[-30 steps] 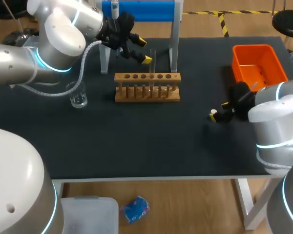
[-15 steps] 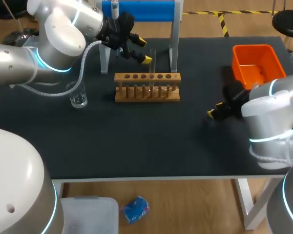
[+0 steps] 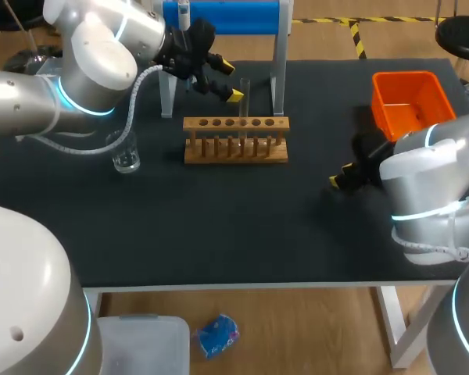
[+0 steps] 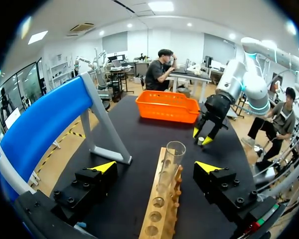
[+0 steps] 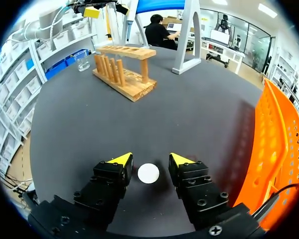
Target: Invert the test tube, pick up the pipette, mount the tip to pipette, aspirate from beaker and dispense into the tube, eject the tip, return the pipette, and cap with the stopper.
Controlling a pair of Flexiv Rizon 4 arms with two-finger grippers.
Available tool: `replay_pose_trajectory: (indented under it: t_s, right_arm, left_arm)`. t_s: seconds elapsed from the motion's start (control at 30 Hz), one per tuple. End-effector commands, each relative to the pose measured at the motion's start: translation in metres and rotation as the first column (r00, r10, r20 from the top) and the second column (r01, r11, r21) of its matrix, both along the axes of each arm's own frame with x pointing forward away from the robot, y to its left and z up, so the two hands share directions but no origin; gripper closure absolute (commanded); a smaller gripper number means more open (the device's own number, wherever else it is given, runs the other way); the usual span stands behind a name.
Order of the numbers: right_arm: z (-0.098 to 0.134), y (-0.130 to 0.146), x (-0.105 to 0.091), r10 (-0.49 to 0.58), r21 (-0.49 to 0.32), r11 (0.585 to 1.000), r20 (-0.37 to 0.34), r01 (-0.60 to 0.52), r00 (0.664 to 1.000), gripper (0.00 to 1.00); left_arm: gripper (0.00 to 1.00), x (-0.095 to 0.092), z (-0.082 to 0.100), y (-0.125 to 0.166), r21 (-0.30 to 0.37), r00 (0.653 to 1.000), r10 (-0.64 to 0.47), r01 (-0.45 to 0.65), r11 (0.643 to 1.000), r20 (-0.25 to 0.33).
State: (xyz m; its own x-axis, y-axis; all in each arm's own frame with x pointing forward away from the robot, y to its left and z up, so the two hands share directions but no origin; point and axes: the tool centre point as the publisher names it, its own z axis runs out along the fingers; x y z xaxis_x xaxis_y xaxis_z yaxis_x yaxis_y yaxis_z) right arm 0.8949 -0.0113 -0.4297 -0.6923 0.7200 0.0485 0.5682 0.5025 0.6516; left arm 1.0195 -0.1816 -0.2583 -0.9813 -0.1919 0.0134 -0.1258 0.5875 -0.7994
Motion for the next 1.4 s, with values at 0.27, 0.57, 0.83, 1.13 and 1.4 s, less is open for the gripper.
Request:
replay_pose_trajectory:
  t_s: [0.27,0.57,0.83,1.13,1.4]
  right_arm:
    - [0.0019,-0.0026,-0.0028,-0.004,-0.005,1.0,-0.005,0.004,1.0,0.56]
    - [0.0015,-0.0029,-0.0028,-0.003,-0.006,1.0,-0.009,0.003,1.0,0.63]
    - [0.001,-0.0016,-0.0031,0.002,-0.006,1.0,-0.012,-0.002,1.0,0.7]
    - [0.0003,-0.0017,-0.0031,0.0,-0.007,1.0,-0.016,-0.001,1.0,0.86]
    - [0.0009,-0.0012,-0.0032,0.0,-0.006,1.0,-0.014,0.0,1.0,1.0]
  left_arm:
    - [0.0,0.0012,0.0008,0.0003,0.003,1.0,-0.003,0.003,1.0,-0.004]
    - [0.0,0.0012,0.0008,0.0003,0.003,1.0,-0.003,0.003,1.0,-0.004]
    - [0.0,0.0012,0.0008,0.0003,0.003,1.0,-0.003,0.003,1.0,-0.004]
    - [0.0,0.0012,0.0008,0.0003,0.003,1.0,-0.003,0.003,1.0,-0.004]
    - [0.0,0.0012,0.0008,0.0003,0.003,1.0,-0.003,0.003,1.0,-0.004]
